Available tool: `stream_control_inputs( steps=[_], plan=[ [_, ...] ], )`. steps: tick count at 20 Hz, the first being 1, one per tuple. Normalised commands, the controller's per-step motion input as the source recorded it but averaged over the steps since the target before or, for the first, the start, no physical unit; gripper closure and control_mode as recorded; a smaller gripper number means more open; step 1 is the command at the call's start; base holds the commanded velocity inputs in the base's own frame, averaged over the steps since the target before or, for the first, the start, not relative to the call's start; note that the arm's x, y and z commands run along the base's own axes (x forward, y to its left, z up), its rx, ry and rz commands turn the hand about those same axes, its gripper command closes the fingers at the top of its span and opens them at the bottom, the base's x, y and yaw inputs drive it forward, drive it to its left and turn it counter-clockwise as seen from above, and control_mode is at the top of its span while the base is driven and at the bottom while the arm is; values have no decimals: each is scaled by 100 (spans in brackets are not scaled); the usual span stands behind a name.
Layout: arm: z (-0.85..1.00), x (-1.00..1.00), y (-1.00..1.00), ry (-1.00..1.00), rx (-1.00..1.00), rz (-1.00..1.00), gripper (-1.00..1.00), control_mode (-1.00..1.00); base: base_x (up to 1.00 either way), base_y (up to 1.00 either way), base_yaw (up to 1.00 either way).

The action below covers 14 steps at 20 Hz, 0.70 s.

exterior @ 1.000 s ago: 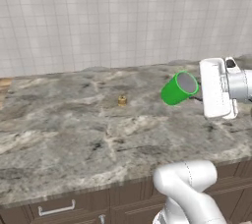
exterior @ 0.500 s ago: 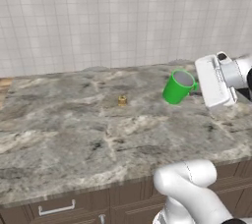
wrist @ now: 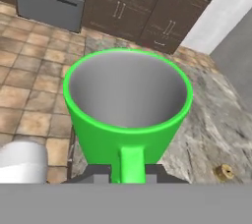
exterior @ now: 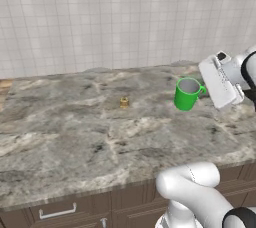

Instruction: Open the cabinet directly in front. Then move the beer and the mug to the dining counter with the candle on it.

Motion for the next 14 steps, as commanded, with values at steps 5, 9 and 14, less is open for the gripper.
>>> stream_control_inputs(
  steps=[5,9,14],
  plan=[
    [-55,22,0,0,-15,0,100,-100,0,0,0],
    [-51,27,0,0,-2,0,100,-100,0,0,0],
    [-40,41,0,0,1,-2,100,-100,0,0,0]
  ],
)
